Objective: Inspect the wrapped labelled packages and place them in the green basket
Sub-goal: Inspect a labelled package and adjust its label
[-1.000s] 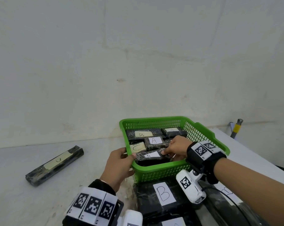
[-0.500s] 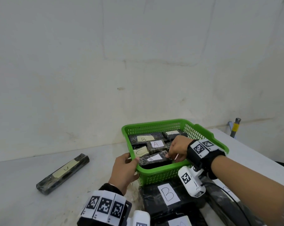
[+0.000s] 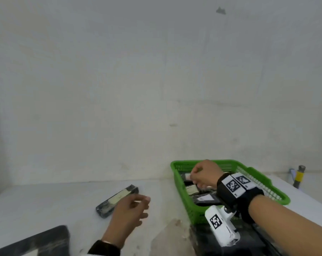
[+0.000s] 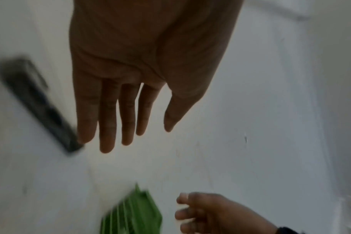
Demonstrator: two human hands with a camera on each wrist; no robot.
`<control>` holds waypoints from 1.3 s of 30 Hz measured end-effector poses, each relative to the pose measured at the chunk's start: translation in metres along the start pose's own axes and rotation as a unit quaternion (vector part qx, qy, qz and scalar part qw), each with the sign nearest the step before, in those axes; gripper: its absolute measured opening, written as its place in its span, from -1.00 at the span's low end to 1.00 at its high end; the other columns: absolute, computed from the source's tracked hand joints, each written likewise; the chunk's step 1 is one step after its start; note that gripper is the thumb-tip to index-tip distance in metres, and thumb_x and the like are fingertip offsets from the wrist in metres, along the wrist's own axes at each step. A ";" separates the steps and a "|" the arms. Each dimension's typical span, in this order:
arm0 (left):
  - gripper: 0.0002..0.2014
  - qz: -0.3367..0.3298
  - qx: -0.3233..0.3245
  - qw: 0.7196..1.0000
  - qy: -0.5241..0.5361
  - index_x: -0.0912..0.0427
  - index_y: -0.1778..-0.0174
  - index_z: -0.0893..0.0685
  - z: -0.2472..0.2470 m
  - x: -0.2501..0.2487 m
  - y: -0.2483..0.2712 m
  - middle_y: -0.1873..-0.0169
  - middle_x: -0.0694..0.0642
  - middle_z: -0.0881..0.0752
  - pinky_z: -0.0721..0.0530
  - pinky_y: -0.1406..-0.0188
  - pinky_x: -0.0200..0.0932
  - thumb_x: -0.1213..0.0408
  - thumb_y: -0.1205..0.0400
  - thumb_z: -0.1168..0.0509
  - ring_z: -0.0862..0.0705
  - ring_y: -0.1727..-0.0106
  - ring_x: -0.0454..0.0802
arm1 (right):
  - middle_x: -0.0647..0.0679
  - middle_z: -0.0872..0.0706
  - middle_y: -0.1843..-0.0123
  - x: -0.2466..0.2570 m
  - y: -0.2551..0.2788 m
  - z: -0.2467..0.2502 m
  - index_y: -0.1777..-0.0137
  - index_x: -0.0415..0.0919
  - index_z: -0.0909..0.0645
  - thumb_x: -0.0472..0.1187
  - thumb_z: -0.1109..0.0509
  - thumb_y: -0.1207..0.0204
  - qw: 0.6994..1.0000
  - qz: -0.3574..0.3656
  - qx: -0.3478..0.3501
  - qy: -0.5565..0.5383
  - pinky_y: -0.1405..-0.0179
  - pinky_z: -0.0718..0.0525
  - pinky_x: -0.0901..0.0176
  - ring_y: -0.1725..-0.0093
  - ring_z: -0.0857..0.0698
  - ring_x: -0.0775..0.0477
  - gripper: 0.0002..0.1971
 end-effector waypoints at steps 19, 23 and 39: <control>-0.92 -0.049 -0.213 0.975 -0.041 0.12 0.10 -0.72 0.198 0.019 0.009 0.13 0.18 -0.81 -0.75 -0.07 0.09 0.30 -0.68 -0.35 -0.82 0.15 0.06 | -0.19 -0.69 -0.20 0.102 -0.080 -0.217 -0.23 -0.25 -0.58 0.23 -0.62 -0.29 0.974 -0.040 0.171 0.145 0.07 -0.57 0.09 -0.07 -0.66 -0.24 -0.32; -0.95 -0.029 -0.189 0.981 -0.043 0.11 0.08 -0.72 0.191 0.027 0.004 0.12 0.18 -0.81 -0.75 -0.10 0.08 0.27 -0.67 -0.36 -0.82 0.15 0.05 | -0.15 -0.72 0.03 0.098 -0.078 -0.214 -0.08 -0.26 -0.67 0.06 -0.68 -0.31 0.980 -0.057 0.181 0.065 0.32 -0.62 0.12 0.15 -0.69 -0.16 -0.50; -0.60 -0.088 -0.092 0.992 -0.020 -0.03 -0.23 -0.65 0.127 -0.017 0.035 -0.01 0.04 -0.78 -0.77 -0.13 0.08 -0.13 -0.55 -0.39 -0.81 0.01 -0.02 | -0.13 -0.68 0.00 0.181 0.066 -0.116 -0.33 -0.06 -0.51 -0.50 -0.64 -0.29 0.944 0.223 0.220 -0.103 0.12 -0.77 0.09 0.14 -0.75 -0.14 -0.34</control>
Point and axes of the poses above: each hand's wrist, its own y-axis away from the middle knuckle, its own z-axis out of the back of the hand, x = y × z, the point moved 5 cm from there along -y, towards the middle knuckle
